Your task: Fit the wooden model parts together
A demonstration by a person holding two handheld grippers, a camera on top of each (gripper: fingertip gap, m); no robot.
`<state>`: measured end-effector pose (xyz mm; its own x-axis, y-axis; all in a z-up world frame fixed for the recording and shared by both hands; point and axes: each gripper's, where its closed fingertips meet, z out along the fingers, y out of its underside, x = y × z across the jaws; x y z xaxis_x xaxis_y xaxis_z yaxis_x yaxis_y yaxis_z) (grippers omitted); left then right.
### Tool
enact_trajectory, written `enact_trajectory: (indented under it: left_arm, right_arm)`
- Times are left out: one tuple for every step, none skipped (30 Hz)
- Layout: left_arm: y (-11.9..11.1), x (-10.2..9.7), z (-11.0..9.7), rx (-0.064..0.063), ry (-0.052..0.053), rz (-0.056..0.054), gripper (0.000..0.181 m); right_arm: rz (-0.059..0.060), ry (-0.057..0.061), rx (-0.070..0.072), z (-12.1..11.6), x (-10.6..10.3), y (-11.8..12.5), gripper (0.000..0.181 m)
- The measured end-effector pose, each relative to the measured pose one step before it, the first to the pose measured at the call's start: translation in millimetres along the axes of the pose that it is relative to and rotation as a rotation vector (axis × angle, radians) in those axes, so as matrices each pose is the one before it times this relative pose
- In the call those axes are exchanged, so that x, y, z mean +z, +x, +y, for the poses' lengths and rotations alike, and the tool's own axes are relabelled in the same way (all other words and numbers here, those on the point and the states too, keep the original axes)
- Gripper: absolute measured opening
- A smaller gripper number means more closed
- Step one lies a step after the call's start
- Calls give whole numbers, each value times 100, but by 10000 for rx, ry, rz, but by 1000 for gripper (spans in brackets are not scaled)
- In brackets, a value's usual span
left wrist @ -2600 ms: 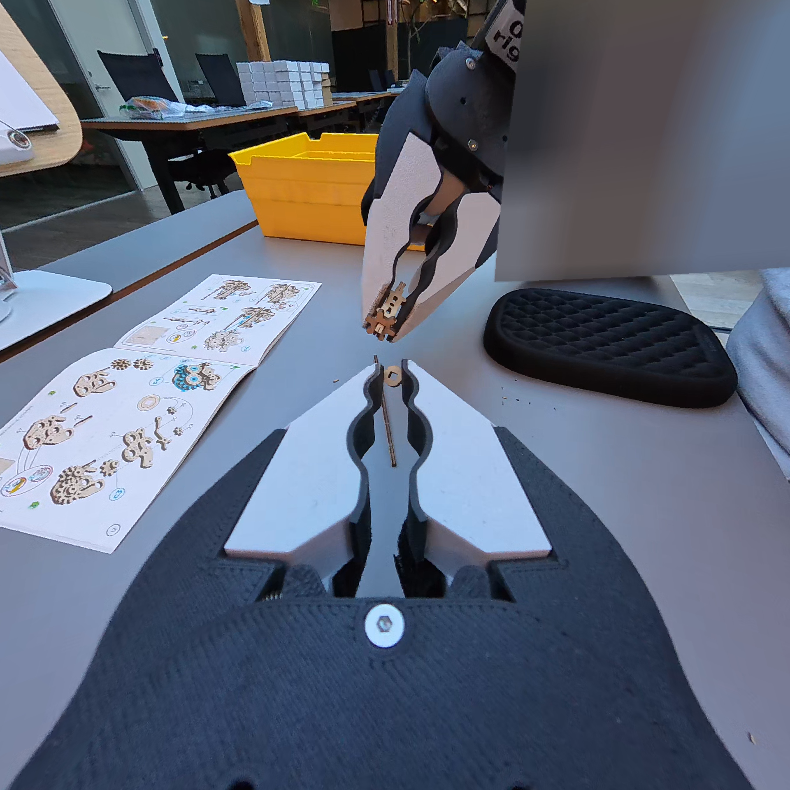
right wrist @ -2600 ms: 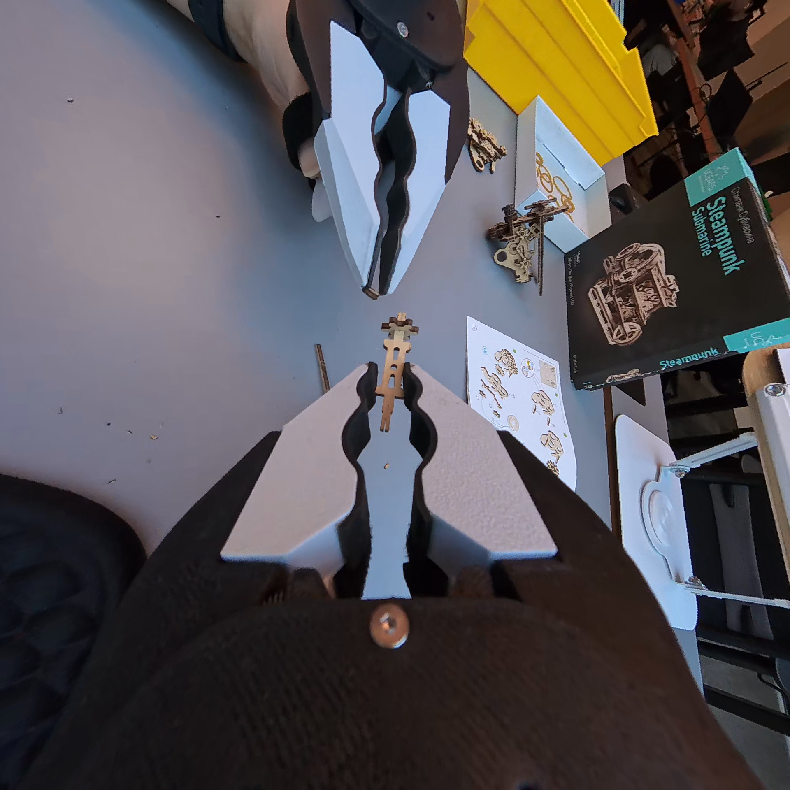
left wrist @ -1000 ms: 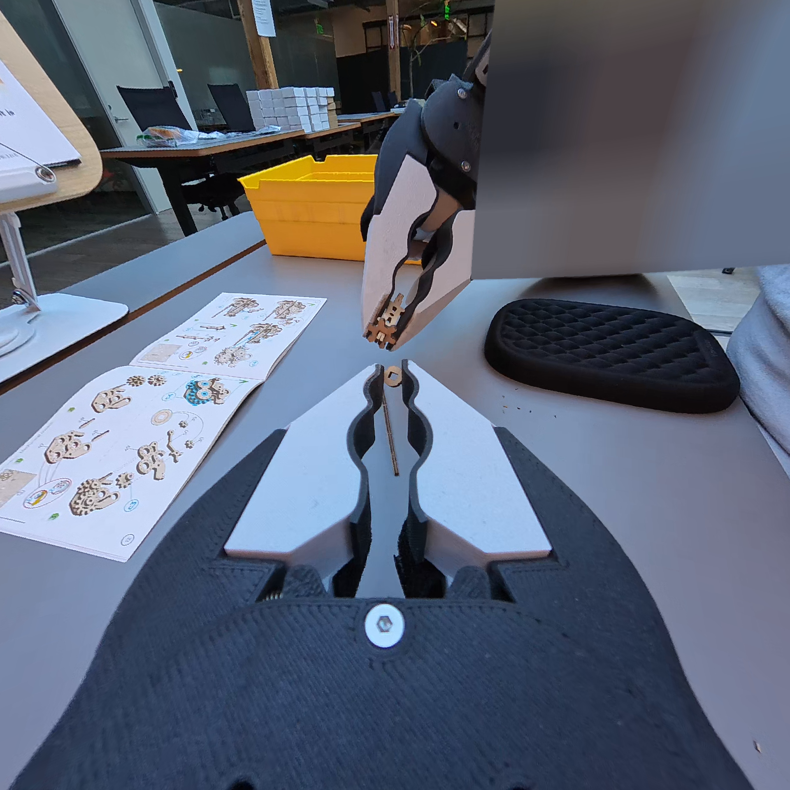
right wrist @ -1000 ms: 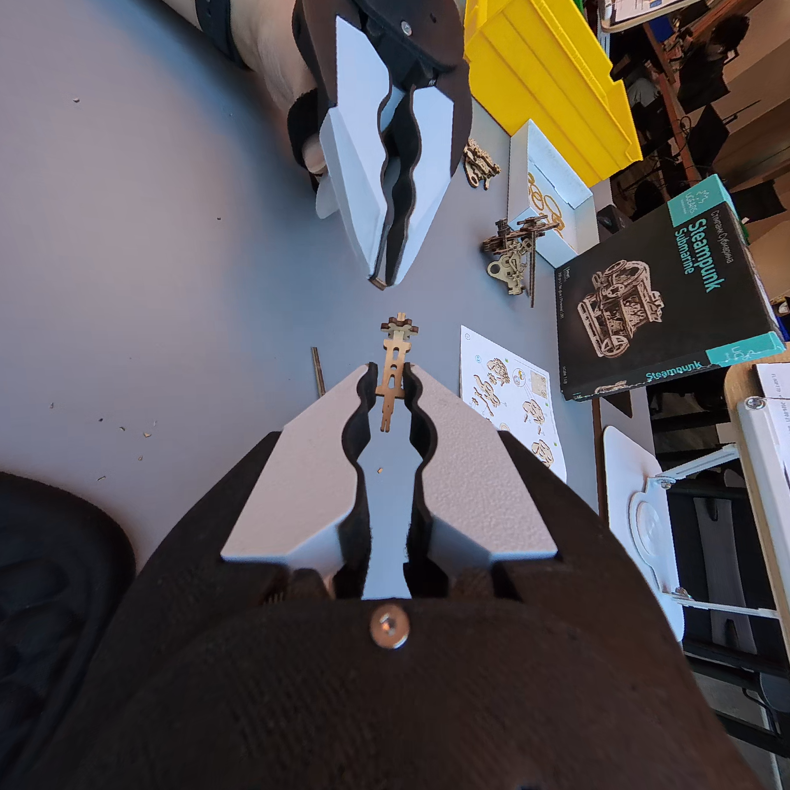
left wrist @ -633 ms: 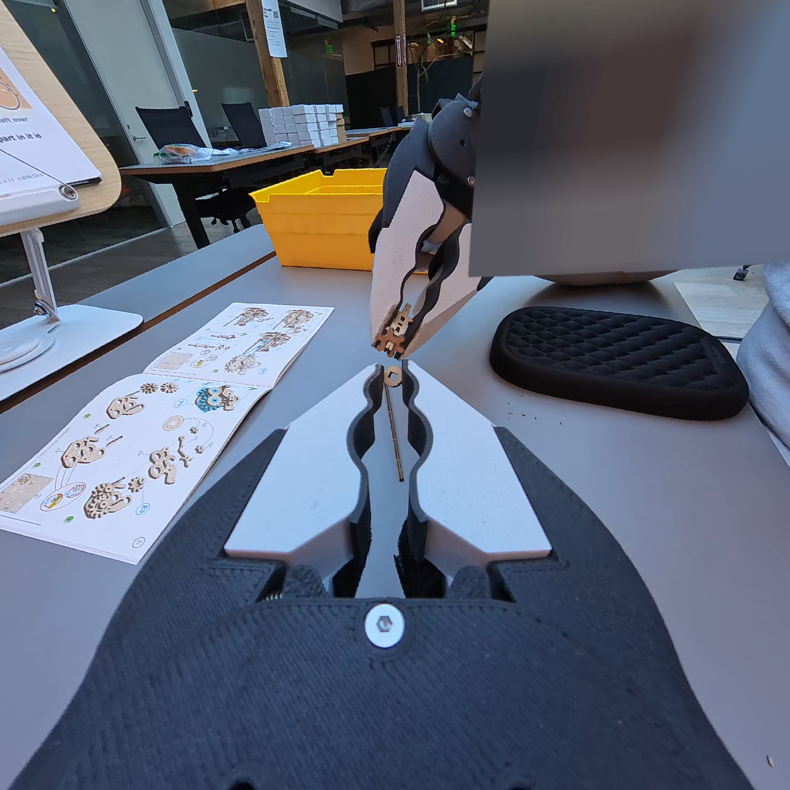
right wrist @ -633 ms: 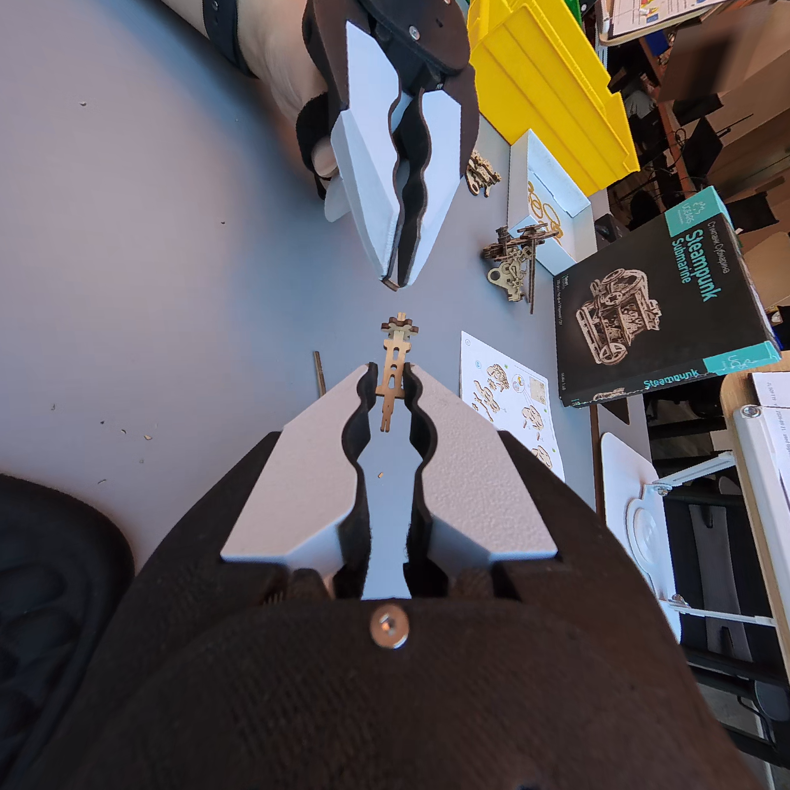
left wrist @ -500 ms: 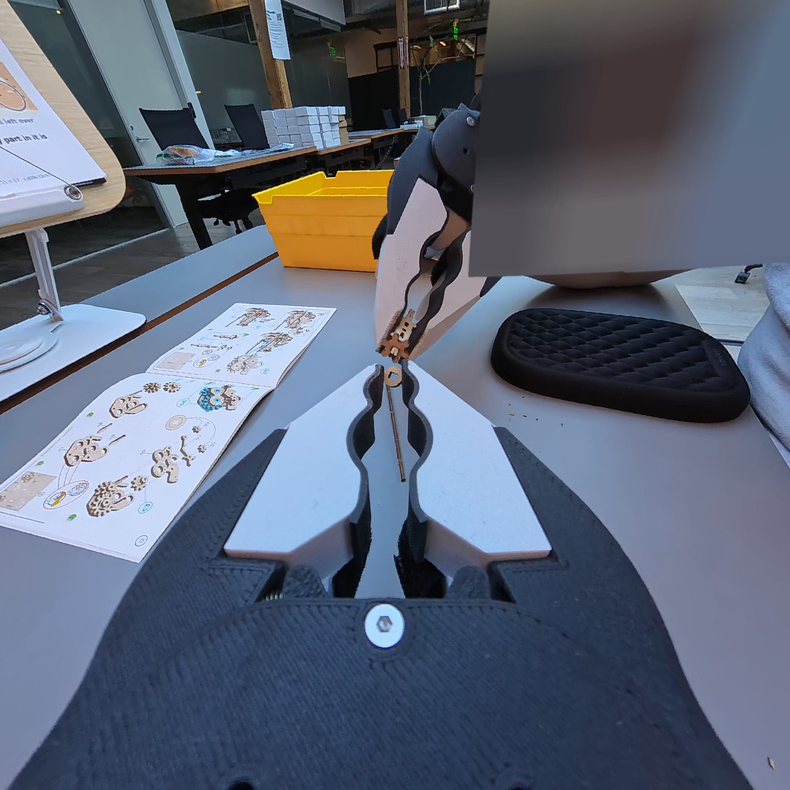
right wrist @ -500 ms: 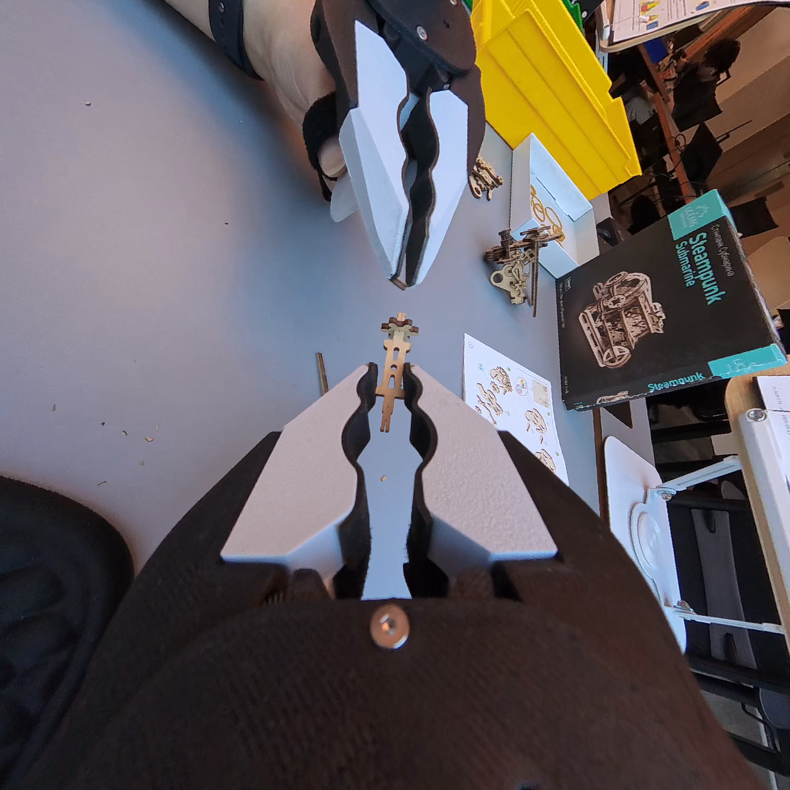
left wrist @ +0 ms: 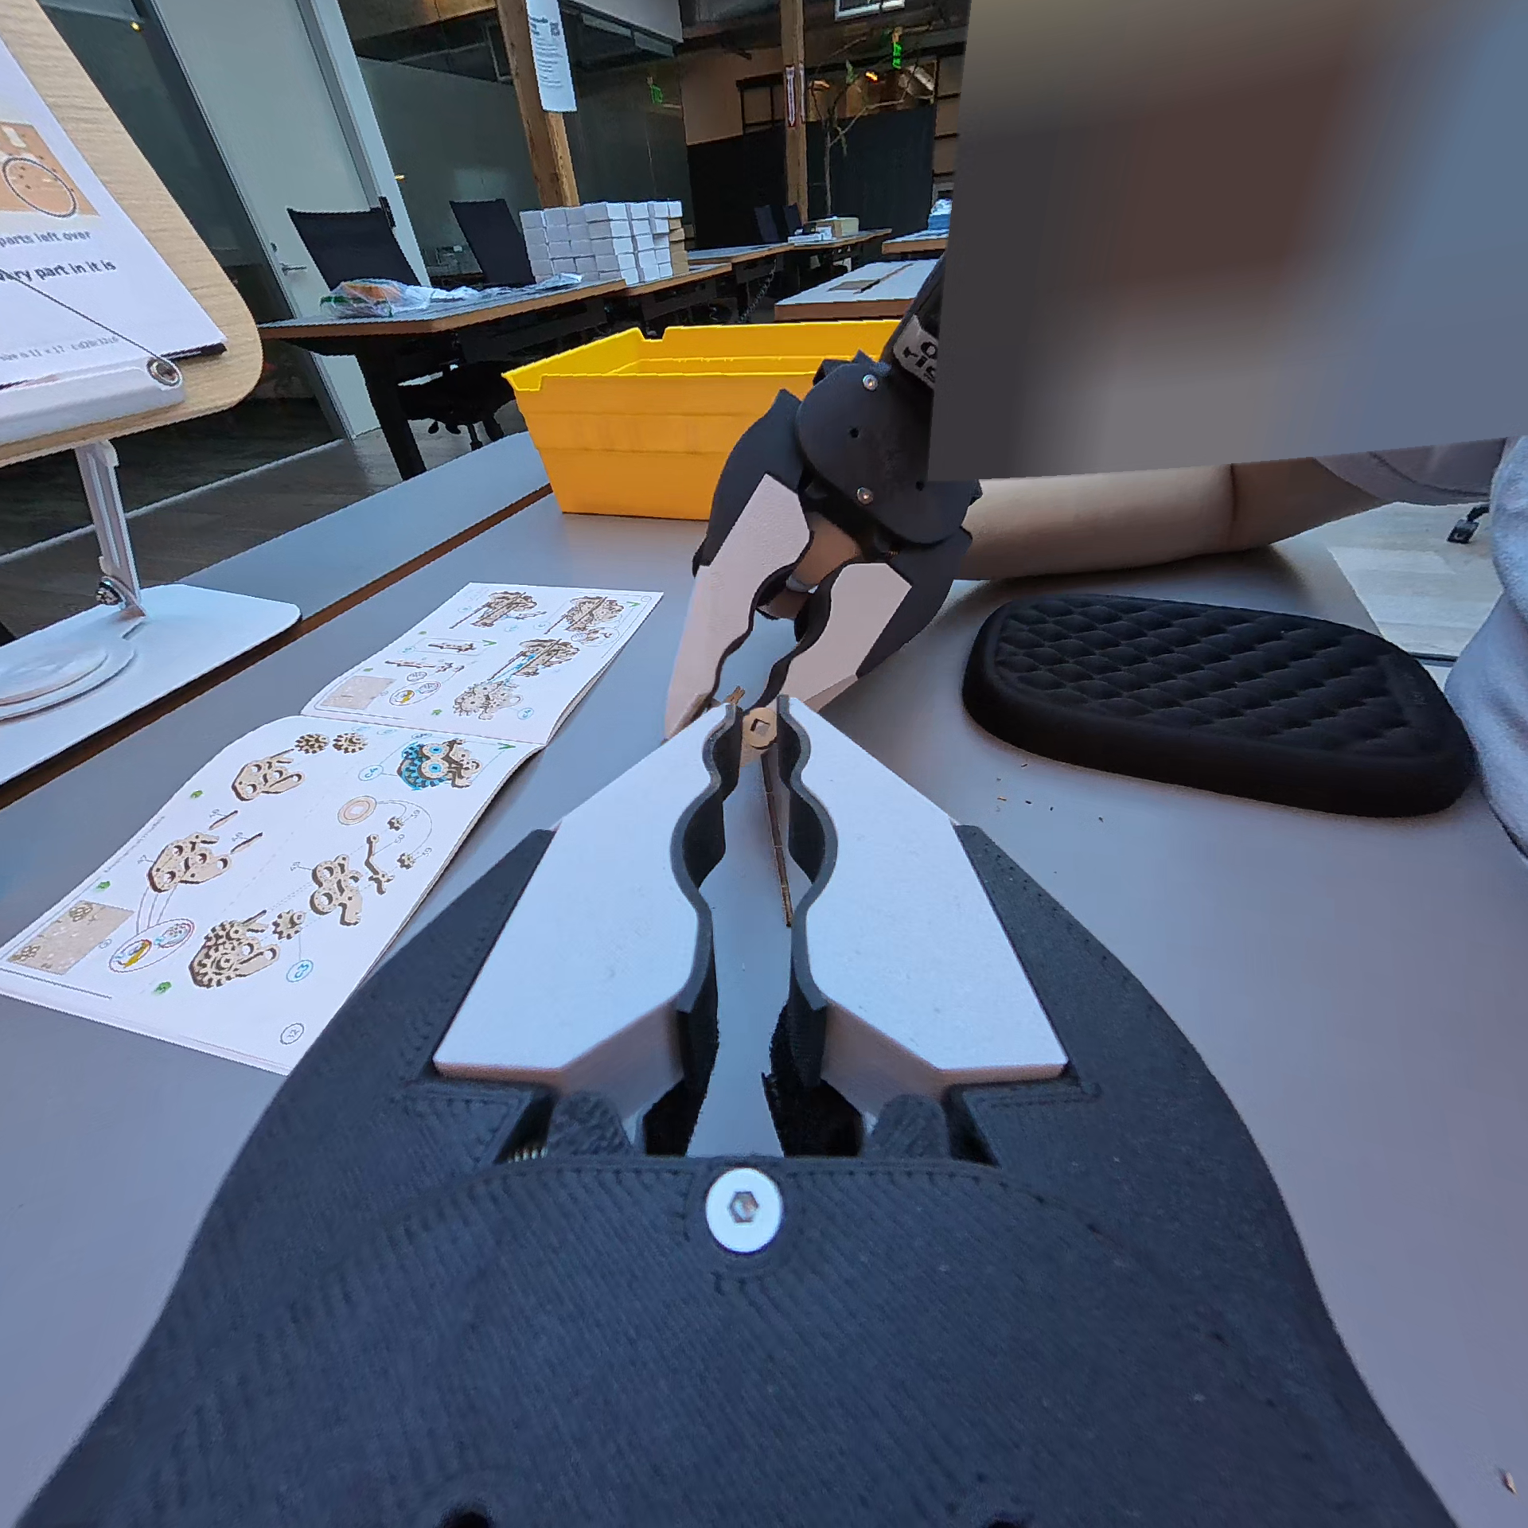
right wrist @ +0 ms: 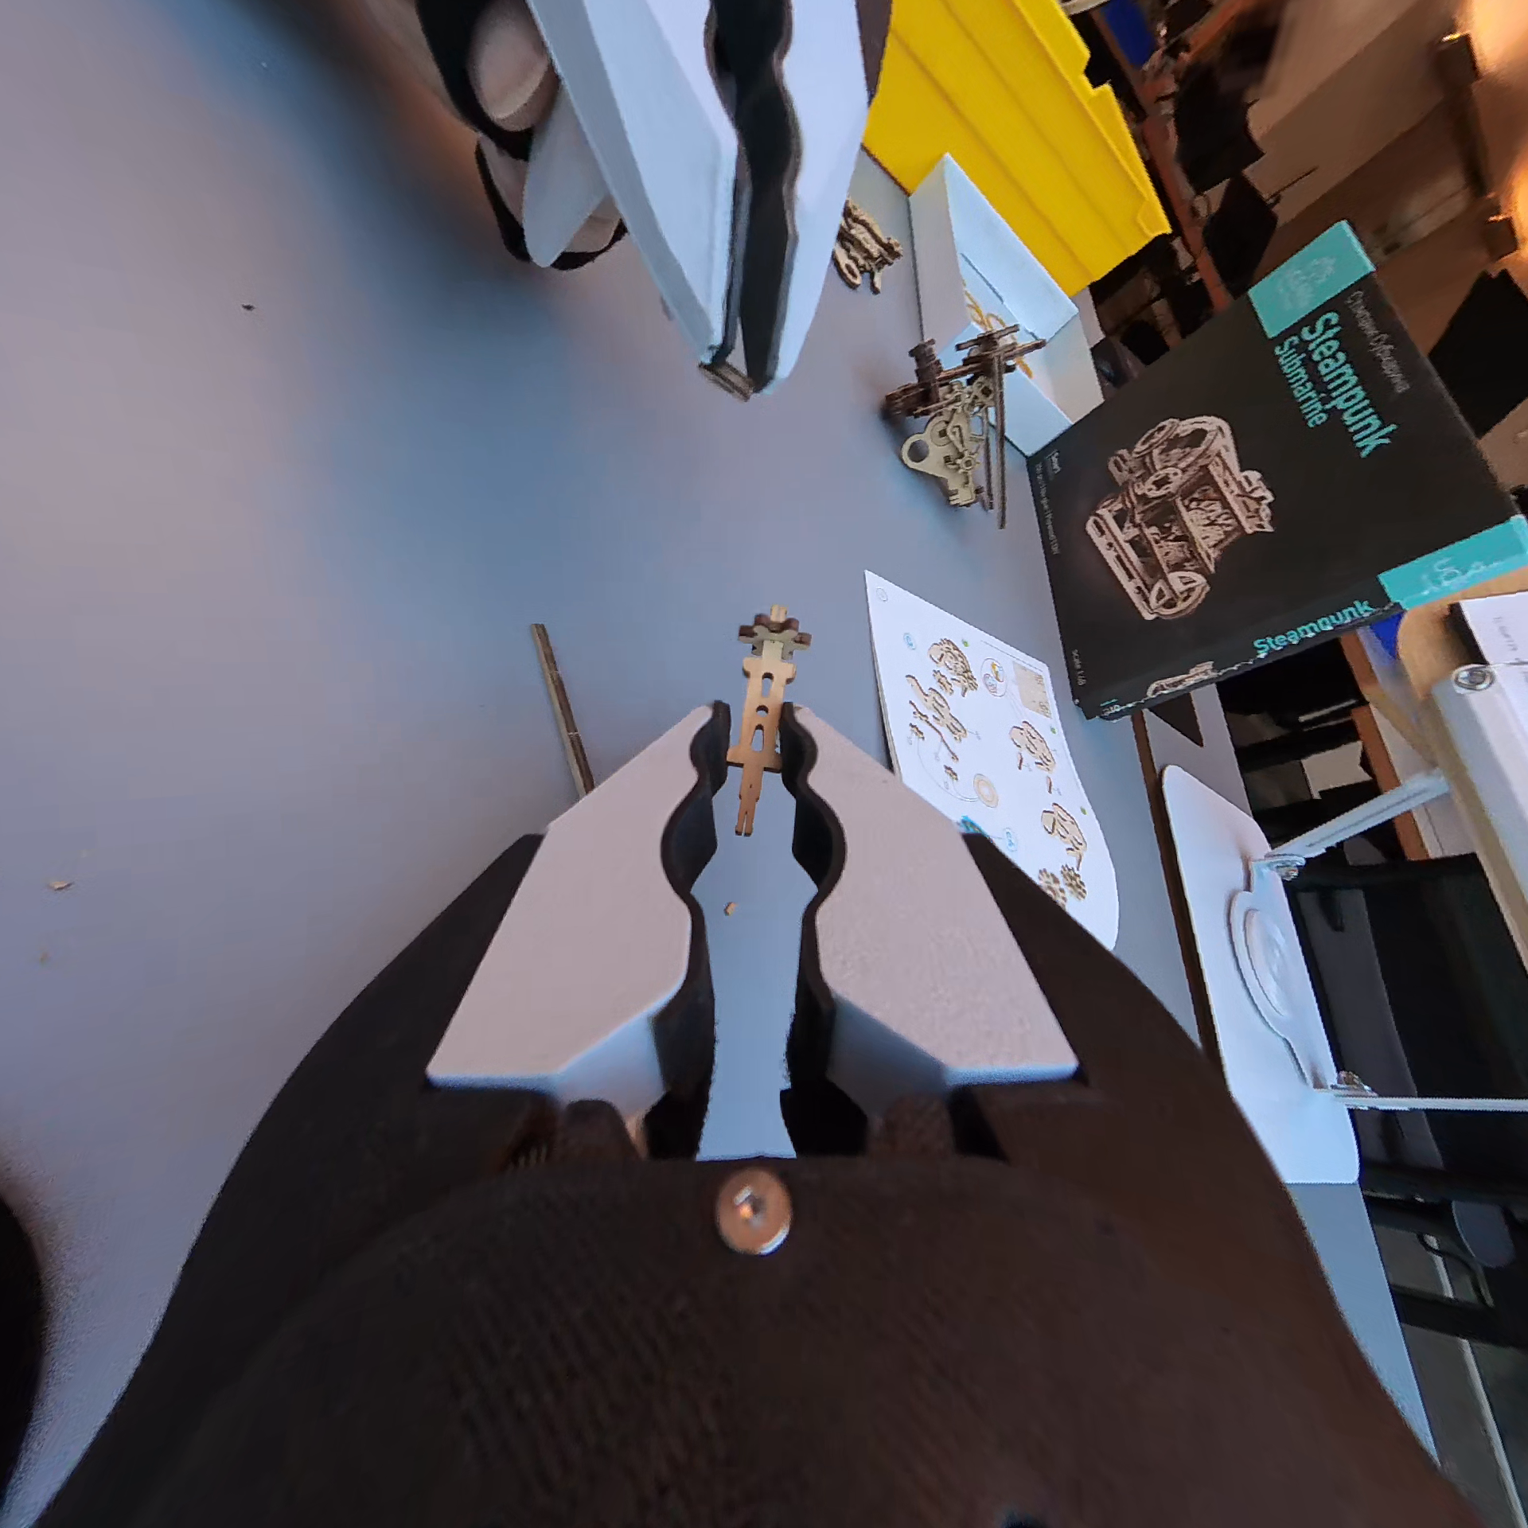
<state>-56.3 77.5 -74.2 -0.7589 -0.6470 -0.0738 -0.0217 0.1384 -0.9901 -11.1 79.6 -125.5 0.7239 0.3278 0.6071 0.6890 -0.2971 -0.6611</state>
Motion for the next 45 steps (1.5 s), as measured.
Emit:
enact_trajectory:
  left_arm:
    - [-125,17,77,-19,-27,-64,5]
    - [-204,31,111,-36,-37,-104,5]
    - [-326,36,153,-58,-59,-167,5]
    - [-408,27,172,-78,-71,-206,5]
    - [-328,6,55,-69,-3,-145,5]
    - [-280,-21,-43,-43,50,-111,5]
    - [-320,-20,-69,-23,53,-128,5]
    - [-372,17,-29,-8,29,-123,5]
    - [-488,66,31,-14,-34,-155,5]
    - [-596,125,-52,-41,-27,-206,5]
    - [-518,168,-280,-68,51,-146,5]
    - [-407,218,-491,-73,91,-83,5]
    - [-330,263,-575,-19,64,-61,5]
    - [-364,312,-511,115,-39,-138,5]
    - [-445,368,-427,296,-139,-270,6]
    - [-222,418,-516,417,-114,-181,6]
    - [162,445,-821,386,57,62,5]
    - [343,439,-936,287,162,193,5]
    - [370,423,-823,244,173,218,6]
    - [336,352,-619,249,156,175,6]
    - [253,263,-378,236,136,94,6]
    - [209,128,-182,237,128,24,6]
    - [264,-16,10,266,103,2,6]
    - [322,-106,182,276,23,-5,6]
    - [440,-174,269,317,-54,19,6]
    - [512,-211,281,377,-87,69,6]
    - [350,-207,217,341,-62,-8,6]
    - [189,-177,104,241,-12,-62,6]
    - [278,-101,-24,107,28,84,6]
    - [346,-33,-94,-41,35,206,6]
    - [172,-14,-124,-79,49,127,5]
    - [119,-39,-141,-11,80,74,5]
    - [118,-54,-61,22,52,54,5]
    - [42,-57,41,17,4,17,6]
    - [15,-34,72,-8,-5,1,5]
    - [78,-8,20,-40,42,31,5]
    - [82,48,-28,-58,63,20,5]
    - [35,74,-16,-26,39,-24,5]
    - [-4,80,29,58,-4,-78,5]
    - [51,84,49,111,-18,-58,5]
    - [64,76,3,53,4,-34,5]
    - [27,70,-4,-20,-1,-24,5]
    - [-105,14,-9,-11,2,-90,0]
    - [-150,-29,-133,1,101,-119,0]
    - [19,-14,-94,-41,70,10,0]
  right_arm:
    - [208,69,10,4,-11,255,10]
    - [235,98,10,-19,2,263,10]
    - [233,100,-15,18,25,240,10]
    - [199,34,-49,137,49,178,10]
    - [248,26,-87,169,73,209,10]
    - [253,82,-61,55,41,245,10]
    - [134,79,25,-64,15,168,10]
    - [113,53,105,-114,-20,211,10]
    - [111,58,139,-139,-39,231,10]
    - [73,77,155,-128,-47,184,10]
    - [53,93,125,-108,-71,151,10]
    - [45,104,117,-104,-98,141,10]
    - [11,153,185,-155,-134,139,10]
    - [-73,145,318,-133,-118,94,10]
    - [-69,120,440,-54,-86,167,10]
    - [-21,154,531,-59,-83,322,10]
    - [-108,135,607,8,-59,275,10]
    - [-136,148,614,0,-88,285,10]
    - [-117,267,522,-213,-183,300,10]
    - [-167,361,402,-430,-254,171,10]
    - [-126,277,343,-343,-246,168,10]
    - [-161,198,263,-228,-182,35,10]
    - [-203,123,194,-66,-103,-109,10]
    - [-267,100,147,-44,-41,-258,10]
    - [-322,148,104,-147,8,-388,10]
    - [-345,94,121,-137,82,-424,10]
    - [-257,59,119,-94,98,-296,10]
    - [-217,94,79,-134,70,-251,10]
    - [-234,136,7,-190,20,-312,10]
    - [-177,56,-35,-113,0,-272,10]
    - [-69,-30,-57,-86,-31,-152,10]
    - [-173,72,-110,-280,-67,-323,10]
    - [-158,105,-115,-342,-99,-343,10]
    - [97,53,-100,-254,-85,29,10]
    - [184,27,-101,-189,-70,174,10]
    - [8,58,-98,-186,-32,-89,10]
    - [2,6,-82,-63,7,-80,10]
    - [45,-41,-87,36,18,5,10]
    - [-20,-17,-80,12,32,-85,10]
    - [-17,10,-68,-28,12,-70,10]
    - [53,26,-68,-67,-23,36,10]
    - [30,67,-68,-146,-33,-4,10]
    - [-20,23,-25,-73,-9,-53,10]
    - [26,-1,-7,-15,-3,23,10]
    - [49,15,-26,-14,-3,35,10]
